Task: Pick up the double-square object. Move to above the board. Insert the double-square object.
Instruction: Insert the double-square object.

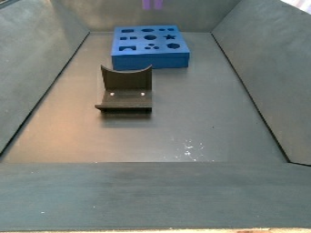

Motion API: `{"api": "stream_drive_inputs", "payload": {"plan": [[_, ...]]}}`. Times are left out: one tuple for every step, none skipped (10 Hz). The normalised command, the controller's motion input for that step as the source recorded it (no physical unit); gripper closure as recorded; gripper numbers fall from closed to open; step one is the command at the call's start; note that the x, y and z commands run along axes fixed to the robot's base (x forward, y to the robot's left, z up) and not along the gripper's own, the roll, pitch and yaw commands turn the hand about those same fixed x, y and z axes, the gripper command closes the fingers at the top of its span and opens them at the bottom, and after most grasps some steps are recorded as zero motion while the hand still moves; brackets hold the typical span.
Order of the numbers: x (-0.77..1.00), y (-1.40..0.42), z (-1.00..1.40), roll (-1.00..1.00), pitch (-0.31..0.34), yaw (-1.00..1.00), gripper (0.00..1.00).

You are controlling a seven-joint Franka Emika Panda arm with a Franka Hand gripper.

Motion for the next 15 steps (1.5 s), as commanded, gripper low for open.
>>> {"api": "stream_drive_inputs", "payload": {"plan": [[1.0,-0.16,-0.25,0.0,0.0,0.0,1.0],[1.0,-0.15,-0.23,0.0,0.0,0.0,1.0],[1.0,-0.14,-0.22,0.0,0.0,0.0,1.0],[1.0,-0.13,-0.21,0.0,0.0,0.0,1.0],[1.0,-0.14,-0.16,0.0,0.0,0.0,1.0],[1.0,-0.09,-0.13,0.0,0.0,0.02,1.0],[1.0,-0.09,-0.15,0.0,0.0,0.02,1.0],[1.0,-0.06,-0.22,0.03,0.04,0.04,1.0],[1.0,0.0,-0.13,0.03,0.003,0.05,1.0],[1.0,0.0,-0.04,0.0,0.0,0.1,1.0],[1.0,0.0,-0.01,0.0,0.0,0.11,1.0],[1.0,0.0,-0.04,0.0,-0.043,0.05,1.0],[1.0,0.0,-0.09,0.0,-0.06,0.05,1.0],[1.0,0.0,-0.04,0.0,-0.02,0.07,1.0],[1.0,0.0,0.0,0.08,-0.011,0.01,1.0]]}}
